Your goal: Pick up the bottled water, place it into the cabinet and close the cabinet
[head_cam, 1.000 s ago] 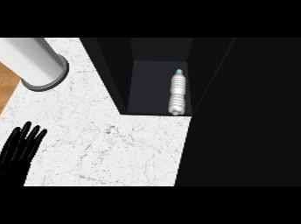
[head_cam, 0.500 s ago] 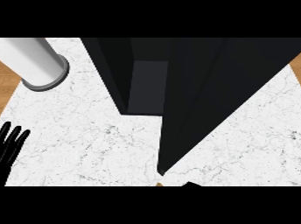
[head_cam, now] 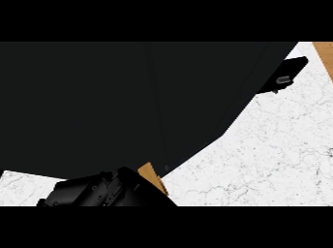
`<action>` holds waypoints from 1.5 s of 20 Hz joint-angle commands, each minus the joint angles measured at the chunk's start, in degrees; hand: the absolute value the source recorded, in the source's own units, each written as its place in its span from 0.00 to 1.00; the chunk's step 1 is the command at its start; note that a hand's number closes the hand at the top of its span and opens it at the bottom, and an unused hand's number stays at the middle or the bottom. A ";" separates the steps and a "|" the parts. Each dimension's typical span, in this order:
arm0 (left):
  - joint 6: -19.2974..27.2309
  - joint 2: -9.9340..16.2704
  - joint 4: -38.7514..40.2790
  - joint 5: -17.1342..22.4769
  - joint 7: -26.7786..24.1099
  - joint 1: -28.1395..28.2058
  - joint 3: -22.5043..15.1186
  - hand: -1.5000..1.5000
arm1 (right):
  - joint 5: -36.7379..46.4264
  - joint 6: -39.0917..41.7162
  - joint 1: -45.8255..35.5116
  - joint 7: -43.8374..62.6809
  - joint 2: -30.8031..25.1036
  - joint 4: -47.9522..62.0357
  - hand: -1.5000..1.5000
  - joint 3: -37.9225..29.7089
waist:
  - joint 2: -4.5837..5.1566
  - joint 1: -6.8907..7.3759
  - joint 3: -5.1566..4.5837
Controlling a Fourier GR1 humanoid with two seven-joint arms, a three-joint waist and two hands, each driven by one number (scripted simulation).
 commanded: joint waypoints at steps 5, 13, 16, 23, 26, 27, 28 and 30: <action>-0.76 -0.44 -4.71 0.35 1.75 4.64 2.82 0.00 | -15.73 -2.03 -16.44 -5.27 0.93 15.30 1.00 -6.82 | 0.47 -0.37 0.09; -2.28 0.11 -5.85 1.46 3.38 6.41 6.47 0.00 | -26.46 24.73 -10.83 -6.65 0.94 25.02 1.00 -9.19 | 0.59 -1.24 0.15; -1.17 -0.32 -4.68 2.33 5.94 3.12 8.85 0.00 | -25.18 26.98 -10.98 -9.75 0.80 30.05 1.00 -11.99 | 0.52 -2.14 0.14; -1.46 -2.52 -10.08 2.63 8.43 7.43 11.16 0.00 | -19.93 29.53 -11.84 -15.00 -0.21 38.26 1.00 -18.74 | 0.41 -1.84 0.15; -0.82 -2.77 -13.99 1.29 9.76 9.27 9.79 0.00 | -16.31 31.41 -10.86 -19.14 -4.36 42.46 1.00 -20.46 | 0.47 -1.58 0.20; -2.06 -3.02 -11.17 1.99 9.07 7.79 11.14 0.00 | -16.16 28.05 -14.24 -17.39 -3.18 43.09 1.00 -22.70 | 0.42 -1.83 0.14; -1.49 -2.96 -11.19 2.55 10.17 7.33 11.07 0.00 | -14.52 29.05 -12.76 -19.98 -4.28 44.36 1.00 -22.45 | 0.50 -1.96 0.15; -2.74 -3.10 -8.57 1.75 9.63 6.00 11.35 0.00 | -12.91 27.48 -13.13 -21.26 -3.31 46.39 1.00 -22.75 | 0.54 -2.04 0.11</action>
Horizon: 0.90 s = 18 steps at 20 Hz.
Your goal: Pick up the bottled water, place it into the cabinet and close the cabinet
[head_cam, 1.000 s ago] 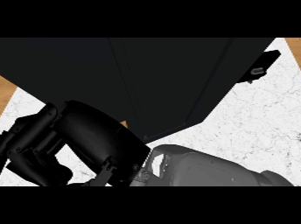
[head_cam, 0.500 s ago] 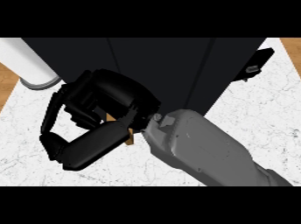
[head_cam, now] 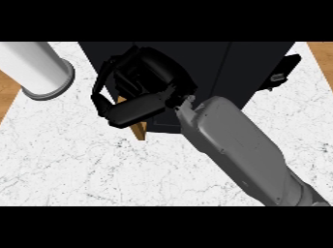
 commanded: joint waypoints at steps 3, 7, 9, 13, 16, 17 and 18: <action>-0.28 -0.57 -1.53 -0.20 1.55 0.13 0.31 0.00 | 5.37 -2.52 -0.94 -3.38 -4.53 6.35 1.00 -4.58 | 0.47 -0.20 0.29; 0.88 -0.16 -3.24 1.18 3.85 -1.94 0.37 0.00 | 5.90 -2.52 -1.12 -5.65 -3.88 10.04 1.00 -5.83 | 0.81 0.09 0.32; -0.02 -0.58 -1.38 0.06 3.26 -2.26 -0.30 0.00 | 5.35 -2.71 -1.19 -4.85 -5.52 8.16 1.00 -7.21 | 0.66 -0.63 0.28; 0.54 -0.60 -1.29 0.22 4.39 -3.16 -0.64 0.00 | 6.65 -2.92 -2.22 -6.45 -7.29 8.23 0.00 -8.41 | 0.77 -0.93 0.29; -0.72 -0.80 -1.22 0.55 3.65 -2.45 0.40 0.00 | 7.61 -2.54 -2.52 -7.28 -6.40 10.17 0.00 -7.63 | 0.75 0.20 0.25; 2.10 -1.71 -2.13 -1.27 4.99 -4.68 -2.22 0.00 | 6.74 -2.53 -5.30 -5.67 -6.68 10.01 0.00 -8.93 | 0.96 -0.64 0.27; 0.72 -0.80 -2.41 -0.09 5.00 -3.76 -0.66 0.00 | 6.87 -2.55 -3.46 -6.09 -6.56 10.83 0.00 -8.43 | 0.86 -0.07 0.27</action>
